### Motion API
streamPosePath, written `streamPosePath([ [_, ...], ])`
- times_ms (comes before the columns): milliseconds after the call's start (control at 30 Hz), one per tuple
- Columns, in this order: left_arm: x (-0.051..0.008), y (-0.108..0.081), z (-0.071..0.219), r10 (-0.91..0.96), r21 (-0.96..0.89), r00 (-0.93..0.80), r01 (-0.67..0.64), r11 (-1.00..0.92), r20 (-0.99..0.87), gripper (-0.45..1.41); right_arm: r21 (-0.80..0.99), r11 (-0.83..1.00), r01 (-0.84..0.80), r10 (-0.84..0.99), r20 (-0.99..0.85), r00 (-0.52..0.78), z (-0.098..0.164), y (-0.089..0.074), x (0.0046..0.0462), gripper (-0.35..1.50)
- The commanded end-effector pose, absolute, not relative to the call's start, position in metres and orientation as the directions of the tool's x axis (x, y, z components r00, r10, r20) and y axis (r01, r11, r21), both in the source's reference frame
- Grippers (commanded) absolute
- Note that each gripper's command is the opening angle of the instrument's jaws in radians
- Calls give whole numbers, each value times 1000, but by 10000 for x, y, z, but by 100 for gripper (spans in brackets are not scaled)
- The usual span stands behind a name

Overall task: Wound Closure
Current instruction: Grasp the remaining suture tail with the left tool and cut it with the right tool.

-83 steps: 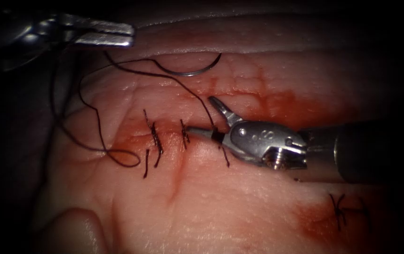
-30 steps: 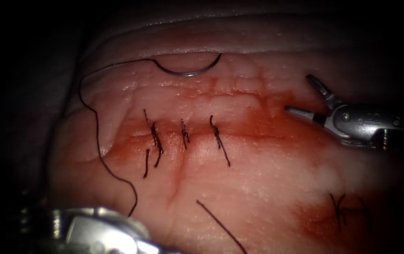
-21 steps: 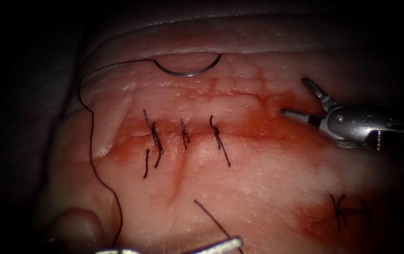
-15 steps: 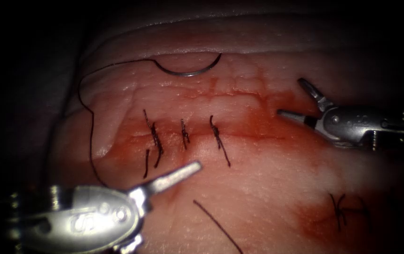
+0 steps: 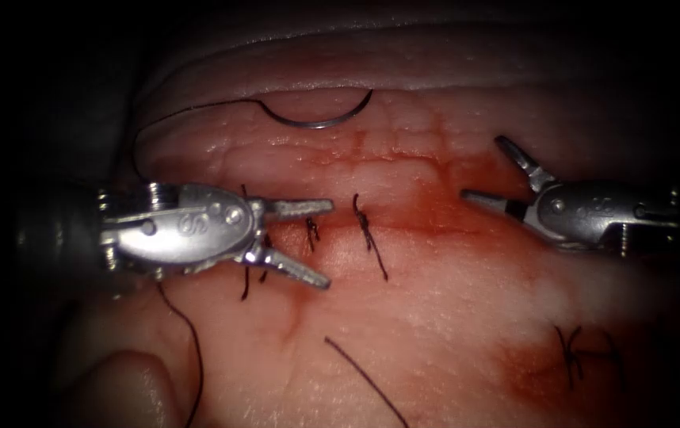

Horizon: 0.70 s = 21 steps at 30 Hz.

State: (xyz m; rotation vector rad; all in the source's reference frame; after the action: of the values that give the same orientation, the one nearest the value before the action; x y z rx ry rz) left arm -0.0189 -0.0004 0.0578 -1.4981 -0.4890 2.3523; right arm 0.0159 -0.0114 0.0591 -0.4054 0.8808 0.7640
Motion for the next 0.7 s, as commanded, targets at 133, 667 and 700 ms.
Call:
streamPosePath([
  [133, -209, -16, 604, 415, -420, -417, -85, -903, -808, 32, -15, 672, -740, 426, -810, 403, 600, -118, 166, 137],
  [667, -246, -39, 660, 308, -327, -567, -72, -942, -764, 10, -22, 677, -736, 421, -809, 411, 602, -120, 167, 137],
  [700, -246, -40, 663, 300, -322, -573, -67, -945, -763, 10, -22, 677, -736, 421, -809, 411, 602, -120, 168, 137],
])
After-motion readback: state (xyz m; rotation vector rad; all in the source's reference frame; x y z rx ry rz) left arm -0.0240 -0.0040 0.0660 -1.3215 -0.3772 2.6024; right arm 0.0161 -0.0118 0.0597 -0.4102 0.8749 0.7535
